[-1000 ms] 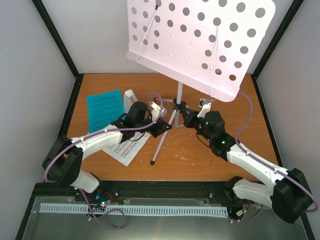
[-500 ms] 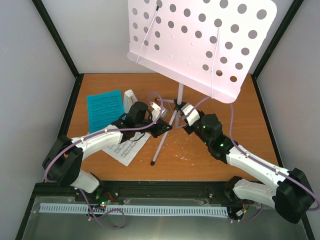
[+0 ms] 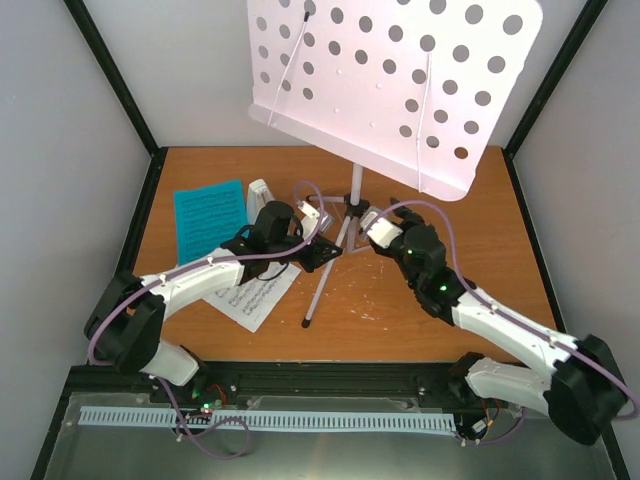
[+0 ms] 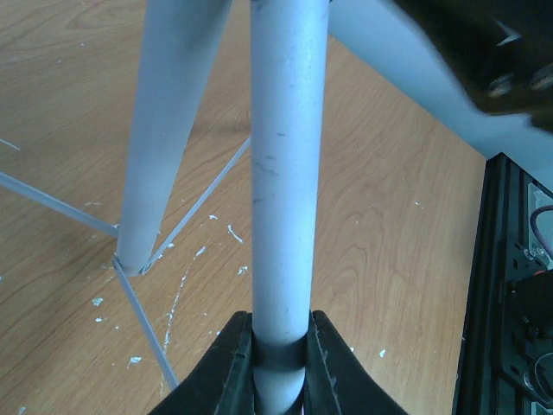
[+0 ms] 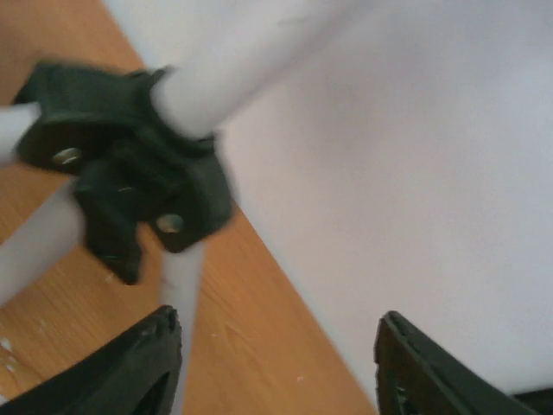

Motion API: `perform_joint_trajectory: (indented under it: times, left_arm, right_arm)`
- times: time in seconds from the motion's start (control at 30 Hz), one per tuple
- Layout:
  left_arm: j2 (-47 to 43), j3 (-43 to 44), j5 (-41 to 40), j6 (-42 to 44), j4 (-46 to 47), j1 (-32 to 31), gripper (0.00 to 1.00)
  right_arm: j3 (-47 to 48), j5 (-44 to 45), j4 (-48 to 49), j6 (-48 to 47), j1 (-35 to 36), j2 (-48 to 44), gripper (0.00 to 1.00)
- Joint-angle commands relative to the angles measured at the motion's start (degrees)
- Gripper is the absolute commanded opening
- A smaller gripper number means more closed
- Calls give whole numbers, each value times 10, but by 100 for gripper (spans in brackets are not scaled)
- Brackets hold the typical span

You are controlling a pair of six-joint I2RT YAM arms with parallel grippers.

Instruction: Pack up the instrument practice props

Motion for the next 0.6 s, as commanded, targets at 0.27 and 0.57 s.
perform_joint_trajectory:
  times: [0.27, 0.57]
  left_arm:
    - [-9, 17, 21, 9, 4, 2, 0]
    - [-10, 14, 20, 14, 9, 2, 0]
  right_arm:
    - [-91, -64, -36, 542, -8, -209, 96]
    - [-77, -119, -20, 992, -49, -157, 99]
